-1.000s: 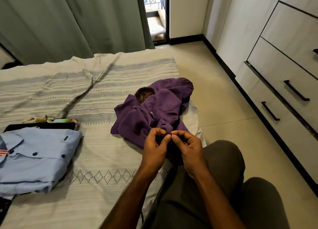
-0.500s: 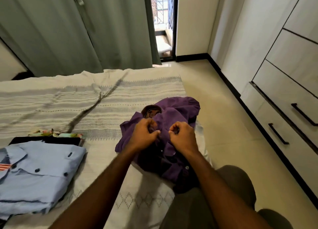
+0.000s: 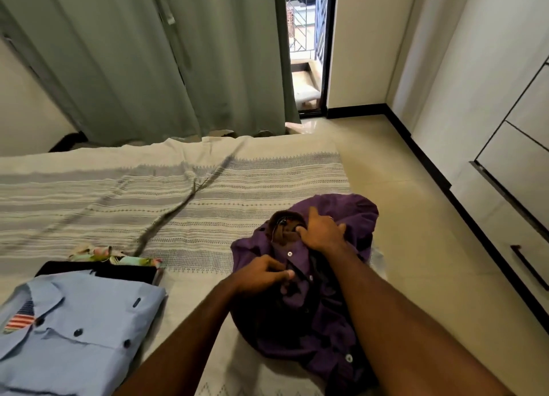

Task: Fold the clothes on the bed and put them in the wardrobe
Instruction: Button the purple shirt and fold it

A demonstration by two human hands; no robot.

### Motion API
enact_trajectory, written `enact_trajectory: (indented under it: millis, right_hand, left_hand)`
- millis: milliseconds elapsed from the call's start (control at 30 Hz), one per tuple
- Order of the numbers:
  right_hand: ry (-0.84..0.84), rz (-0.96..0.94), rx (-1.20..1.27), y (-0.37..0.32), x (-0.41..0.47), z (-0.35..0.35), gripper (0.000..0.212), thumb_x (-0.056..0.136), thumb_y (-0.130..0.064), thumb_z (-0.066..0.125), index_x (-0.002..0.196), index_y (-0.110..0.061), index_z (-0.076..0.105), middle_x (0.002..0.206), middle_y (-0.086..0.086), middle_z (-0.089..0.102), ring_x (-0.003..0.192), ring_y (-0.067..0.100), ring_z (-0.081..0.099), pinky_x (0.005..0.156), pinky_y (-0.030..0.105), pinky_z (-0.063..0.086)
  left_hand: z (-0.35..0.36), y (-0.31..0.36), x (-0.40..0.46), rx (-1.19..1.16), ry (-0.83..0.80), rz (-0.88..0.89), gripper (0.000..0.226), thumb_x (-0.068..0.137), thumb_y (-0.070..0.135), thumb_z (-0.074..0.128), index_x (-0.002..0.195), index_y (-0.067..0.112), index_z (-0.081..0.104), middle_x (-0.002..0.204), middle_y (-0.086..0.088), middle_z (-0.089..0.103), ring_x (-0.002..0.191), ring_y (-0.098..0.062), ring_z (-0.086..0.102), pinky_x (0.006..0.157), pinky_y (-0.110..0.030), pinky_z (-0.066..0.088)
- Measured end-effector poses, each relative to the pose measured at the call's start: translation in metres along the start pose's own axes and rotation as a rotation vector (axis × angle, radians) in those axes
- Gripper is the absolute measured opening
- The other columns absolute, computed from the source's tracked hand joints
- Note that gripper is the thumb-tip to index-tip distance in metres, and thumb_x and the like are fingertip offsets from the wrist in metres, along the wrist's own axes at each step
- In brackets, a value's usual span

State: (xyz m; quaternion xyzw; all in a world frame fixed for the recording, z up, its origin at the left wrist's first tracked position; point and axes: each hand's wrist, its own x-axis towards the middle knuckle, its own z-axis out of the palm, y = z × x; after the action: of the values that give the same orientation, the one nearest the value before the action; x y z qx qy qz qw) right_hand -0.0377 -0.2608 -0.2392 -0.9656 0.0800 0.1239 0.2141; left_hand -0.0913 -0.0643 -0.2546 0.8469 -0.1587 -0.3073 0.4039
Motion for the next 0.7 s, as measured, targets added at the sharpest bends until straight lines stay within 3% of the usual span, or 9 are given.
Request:
enact_trajectory:
  millis: [133, 200, 267, 333, 433, 467, 533, 600, 700]
  right_hand:
    - [-0.072, 0.129, 0.133, -0.007, 0.011, -0.015, 0.029, 0.086, -0.035, 0.064, 0.101, -0.011, 0.06, 0.109, 0.013, 0.062, 0.113, 0.035, 0.058, 0.104, 0.056, 0.033]
    - [-0.051, 0.12, 0.311, -0.014, 0.012, -0.033, 0.026, 0.084, -0.038, 0.069, 0.091, -0.013, 0.066, 0.099, 0.009, 0.066, 0.101, 0.032, 0.062, 0.1, 0.051, 0.045]
    - [0.005, 0.087, 0.466, -0.022, 0.007, -0.052, 0.022, 0.084, -0.036, 0.073, 0.081, -0.015, 0.069, 0.087, 0.005, 0.071, 0.089, 0.027, 0.068, 0.086, 0.043, 0.056]
    - [0.077, 0.071, 0.526, -0.029, -0.001, -0.074, 0.019, 0.083, -0.033, 0.074, 0.082, -0.014, 0.072, 0.082, 0.004, 0.073, 0.081, 0.022, 0.07, 0.079, 0.039, 0.06]
    - [0.105, -0.015, 0.664, -0.04, -0.021, -0.106, 0.024, 0.081, -0.036, 0.079, 0.082, -0.012, 0.074, 0.076, 0.003, 0.073, 0.074, 0.017, 0.069, 0.072, 0.035, 0.059]
    - [0.11, -0.074, 0.728, -0.044, -0.028, -0.114, 0.024, 0.08, -0.039, 0.08, 0.083, -0.015, 0.075, 0.081, 0.002, 0.074, 0.079, 0.015, 0.07, 0.078, 0.036, 0.06]
    - [0.275, -0.202, 0.779, -0.051, -0.043, -0.14, 0.021, 0.079, -0.044, 0.082, 0.087, -0.025, 0.078, 0.102, 0.002, 0.07, 0.097, 0.015, 0.065, 0.093, 0.037, 0.055]
    - [0.512, -0.324, 0.838, -0.052, -0.055, -0.174, 0.012, 0.081, -0.039, 0.081, 0.09, -0.034, 0.076, 0.117, 0.004, 0.061, 0.107, 0.019, 0.059, 0.099, 0.038, 0.051]
    - [0.469, -0.541, 0.996, -0.05, -0.079, -0.236, 0.031, 0.091, -0.014, 0.067, 0.117, -0.031, 0.068, 0.13, 0.006, 0.061, 0.111, 0.022, 0.062, 0.08, 0.022, 0.056]
  left_hand:
    - [-0.005, 0.007, 0.018, -0.046, 0.494, 0.015, 0.018, 0.087, 0.032, 0.074, 0.078, 0.019, 0.068, 0.072, 0.006, 0.071, 0.065, -0.007, 0.064, 0.068, -0.035, 0.056]
    - [-0.007, 0.026, 0.027, -0.141, 0.46, 0.007, 0.024, 0.08, 0.033, 0.079, 0.091, 0.017, 0.066, 0.08, 0.0, 0.072, 0.069, -0.014, 0.066, 0.074, -0.038, 0.057]
    - [-0.003, 0.047, 0.034, -0.201, 0.35, 0.035, 0.055, 0.069, 0.042, 0.084, 0.116, 0.019, 0.063, 0.104, 0.004, 0.072, 0.094, -0.01, 0.07, 0.087, -0.03, 0.057]
    - [0.003, 0.078, 0.037, -0.367, 0.383, 0.064, 0.065, 0.074, 0.033, 0.086, 0.13, 0.019, 0.057, 0.119, 0.004, 0.069, 0.109, -0.009, 0.067, 0.097, -0.029, 0.054]
    - [-0.002, 0.133, 0.041, -0.716, 0.589, 0.024, 0.029, 0.092, 0.01, 0.068, 0.12, 0.014, 0.065, 0.106, -0.011, 0.073, 0.098, -0.026, 0.072, 0.093, -0.046, 0.058]
    - [-0.009, 0.149, 0.042, -0.856, 0.606, 0.008, 0.021, 0.095, 0.01, 0.061, 0.116, 0.012, 0.068, 0.104, -0.017, 0.073, 0.096, -0.031, 0.073, 0.092, -0.049, 0.058]
    - [-0.039, 0.182, 0.035, -1.069, 0.562, 0.019, 0.022, 0.097, 0.015, 0.053, 0.107, 0.01, 0.072, 0.106, -0.021, 0.073, 0.094, -0.035, 0.073, 0.089, -0.05, 0.059]
    - [-0.082, 0.213, 0.022, -1.14, 0.501, 0.093, 0.024, 0.096, 0.015, 0.049, 0.099, 0.008, 0.072, 0.101, -0.02, 0.075, 0.086, -0.031, 0.073, 0.084, -0.043, 0.06]
    - [-0.145, 0.269, -0.032, -0.919, 0.249, 0.285, 0.018, 0.093, 0.022, 0.056, 0.088, 0.006, 0.062, 0.073, -0.01, 0.069, 0.062, -0.019, 0.067, 0.061, -0.024, 0.056]
